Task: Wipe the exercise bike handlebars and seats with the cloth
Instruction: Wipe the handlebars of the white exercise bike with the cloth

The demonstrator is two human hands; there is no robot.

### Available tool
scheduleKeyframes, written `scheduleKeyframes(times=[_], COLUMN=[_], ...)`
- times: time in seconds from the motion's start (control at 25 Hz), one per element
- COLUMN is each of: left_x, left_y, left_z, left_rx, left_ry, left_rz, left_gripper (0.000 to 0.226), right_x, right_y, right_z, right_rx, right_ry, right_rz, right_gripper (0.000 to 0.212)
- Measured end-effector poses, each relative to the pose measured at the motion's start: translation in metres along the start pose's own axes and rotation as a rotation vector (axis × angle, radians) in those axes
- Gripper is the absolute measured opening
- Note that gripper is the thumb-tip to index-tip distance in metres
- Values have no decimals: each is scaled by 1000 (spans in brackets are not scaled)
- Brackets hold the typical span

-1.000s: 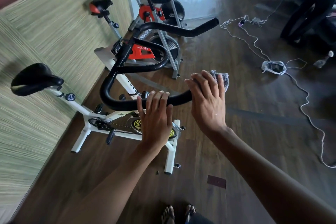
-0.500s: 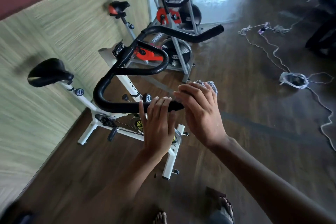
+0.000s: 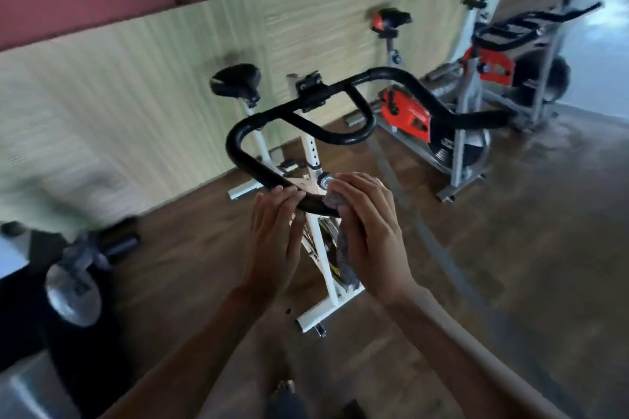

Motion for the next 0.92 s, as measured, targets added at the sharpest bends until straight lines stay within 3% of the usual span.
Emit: scheduleKeyframes(times=[0.4,0.6,0.76,0.92], left_x=[23,40,60,110], left_y=[-26,-21,-15,-11], left_z=[5,18,27,40], left_rx=[153,248,338,571], left_ry=[37,52,-86,-174], left_rz=[-104,-218,-478,-753], left_gripper=[26,33,33,25], right_x=[45,59,74,88], right_y=[-26,-41,-43,-52], right_z=[-10,-6,1,-2], right_rx=[-289,-540,-766,-921], right_ry=[-450,-807,-1072,-1173], right_rz=[132,211,236,205], right_gripper=[34,36,38,31])
Point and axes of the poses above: each hand's wrist, its own y-axis away from the middle knuckle, its own z-axis out of the palm, x = y × z, the point moved 2 cm from there along -y, towards the middle knuckle, and after that the axes turned 3 degrees about -x, right-handed, at the moved point
